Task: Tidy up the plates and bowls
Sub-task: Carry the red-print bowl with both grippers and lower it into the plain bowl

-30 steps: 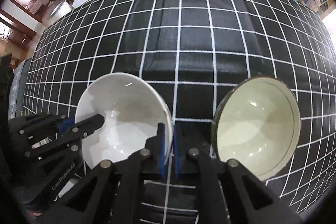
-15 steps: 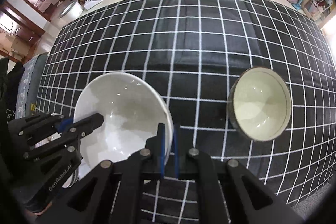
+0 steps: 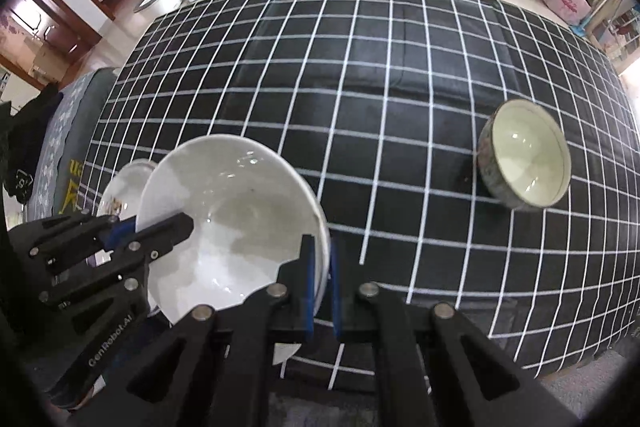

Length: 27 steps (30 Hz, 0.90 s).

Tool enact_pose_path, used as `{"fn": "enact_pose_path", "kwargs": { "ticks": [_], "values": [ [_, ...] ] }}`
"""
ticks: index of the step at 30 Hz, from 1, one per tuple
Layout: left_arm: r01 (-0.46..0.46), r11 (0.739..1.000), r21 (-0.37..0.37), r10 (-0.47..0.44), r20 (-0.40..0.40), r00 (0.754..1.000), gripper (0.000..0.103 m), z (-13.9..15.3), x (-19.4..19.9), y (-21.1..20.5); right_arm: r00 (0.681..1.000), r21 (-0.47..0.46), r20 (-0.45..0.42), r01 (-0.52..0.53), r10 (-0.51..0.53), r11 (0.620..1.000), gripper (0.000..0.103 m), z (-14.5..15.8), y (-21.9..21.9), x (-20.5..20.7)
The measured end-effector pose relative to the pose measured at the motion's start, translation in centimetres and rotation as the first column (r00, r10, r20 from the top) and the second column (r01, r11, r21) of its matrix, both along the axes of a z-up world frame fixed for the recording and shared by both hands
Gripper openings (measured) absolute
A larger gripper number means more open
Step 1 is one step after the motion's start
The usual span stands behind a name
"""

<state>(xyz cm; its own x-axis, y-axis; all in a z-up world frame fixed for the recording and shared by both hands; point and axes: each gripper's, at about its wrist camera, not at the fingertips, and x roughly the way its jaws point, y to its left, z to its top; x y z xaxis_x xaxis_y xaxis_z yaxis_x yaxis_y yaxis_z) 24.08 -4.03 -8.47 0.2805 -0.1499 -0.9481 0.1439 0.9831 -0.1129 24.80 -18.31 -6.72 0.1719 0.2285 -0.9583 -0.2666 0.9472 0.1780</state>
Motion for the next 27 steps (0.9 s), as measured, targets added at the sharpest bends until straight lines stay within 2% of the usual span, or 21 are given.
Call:
{"fn": "enact_pose_path", "kwargs": {
  "ticks": [12,20,27],
  "values": [
    [-0.006,1.0,0.017,0.007,-0.038,0.999,0.008,-2.1,-3.2,0.7,0.999,-0.063,-0.035,-0.039,0.037,0.997,0.009,-2.1,1.2,-3.2],
    [0.0,1.0,0.031,0.002,-0.064,0.998,0.008,-3.6,-3.4,0.2,0.997,-0.094,-0.053,-0.065,0.06,0.993,0.009,-3.1,1.7,-3.9],
    [0.004,0.999,0.039,-0.001,-0.069,0.998,0.008,-4.2,-3.0,0.0,0.996,-0.114,-0.036,-0.082,0.078,0.99,0.009,-2.9,2.3,-3.8]
  ]
}}
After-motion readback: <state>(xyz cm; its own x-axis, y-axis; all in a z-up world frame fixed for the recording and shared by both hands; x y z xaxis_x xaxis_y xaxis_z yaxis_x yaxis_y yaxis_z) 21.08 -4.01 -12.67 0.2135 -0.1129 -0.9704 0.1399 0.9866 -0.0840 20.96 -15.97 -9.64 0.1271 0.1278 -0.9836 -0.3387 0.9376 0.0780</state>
